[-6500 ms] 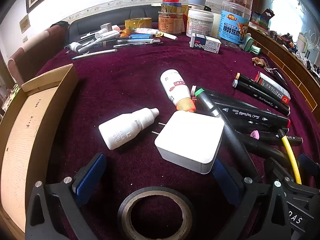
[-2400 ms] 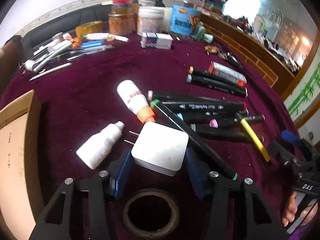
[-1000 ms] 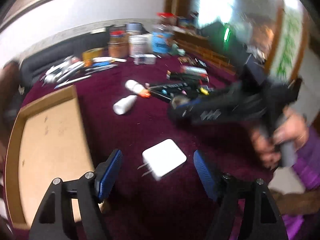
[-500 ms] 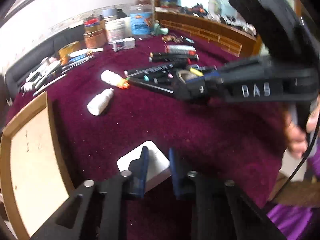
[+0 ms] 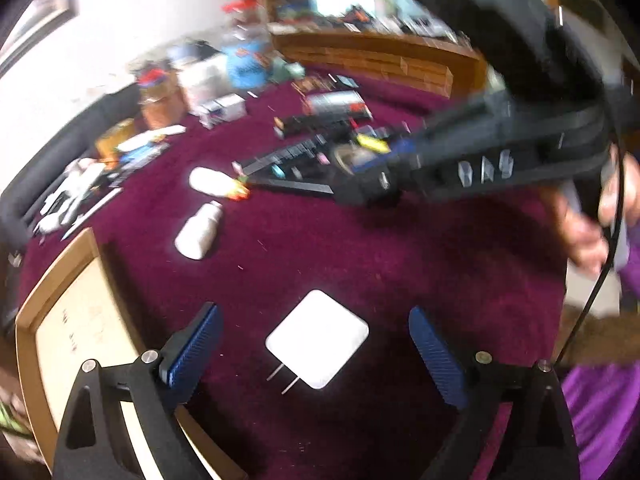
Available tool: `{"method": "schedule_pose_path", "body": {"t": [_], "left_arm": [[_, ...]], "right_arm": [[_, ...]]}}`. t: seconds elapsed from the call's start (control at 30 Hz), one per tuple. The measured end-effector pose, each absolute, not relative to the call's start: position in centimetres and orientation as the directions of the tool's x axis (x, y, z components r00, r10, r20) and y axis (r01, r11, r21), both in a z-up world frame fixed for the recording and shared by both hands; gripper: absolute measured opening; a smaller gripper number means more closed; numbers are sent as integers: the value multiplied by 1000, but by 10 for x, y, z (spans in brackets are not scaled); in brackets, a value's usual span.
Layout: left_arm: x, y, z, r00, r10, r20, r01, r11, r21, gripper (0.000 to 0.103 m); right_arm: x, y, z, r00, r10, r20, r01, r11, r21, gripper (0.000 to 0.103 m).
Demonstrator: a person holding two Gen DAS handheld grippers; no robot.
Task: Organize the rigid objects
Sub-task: 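Carry charger and tape roll into the cardboard box and open both tools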
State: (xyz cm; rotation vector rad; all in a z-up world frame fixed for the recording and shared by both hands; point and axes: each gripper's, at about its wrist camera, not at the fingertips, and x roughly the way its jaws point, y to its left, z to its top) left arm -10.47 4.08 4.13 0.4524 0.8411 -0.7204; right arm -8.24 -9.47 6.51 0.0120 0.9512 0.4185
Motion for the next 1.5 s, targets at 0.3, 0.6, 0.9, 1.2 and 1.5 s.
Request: {"method": "schedule_pose_path", "body": {"t": [0.3, 0.6, 0.9, 1.2, 1.5], "left_arm": [[-81, 31, 17, 337, -350, -874, 706, 708, -12, 65], [-92, 94, 70, 422, -506, -752, 561, 798, -222, 65], [-24, 212, 107, 570, -301, -765, 225, 952, -207, 65], [37, 260, 49, 559, -187, -808, 33, 978, -204, 66], [56, 260, 29, 512, -200, -835, 13, 974, -226, 67]], "right_arm": [[-82, -99, 64, 503, 364, -784, -338, 918, 209, 9], [-82, -79, 86, 499, 433, -751, -399, 884, 245, 9], [-27, 13, 122, 344, 647, -680, -523, 734, 434, 9], [67, 118, 83, 253, 609, -752, -461, 759, 459, 9], [113, 144, 40, 254, 502, -827, -391, 835, 387, 11]]}}
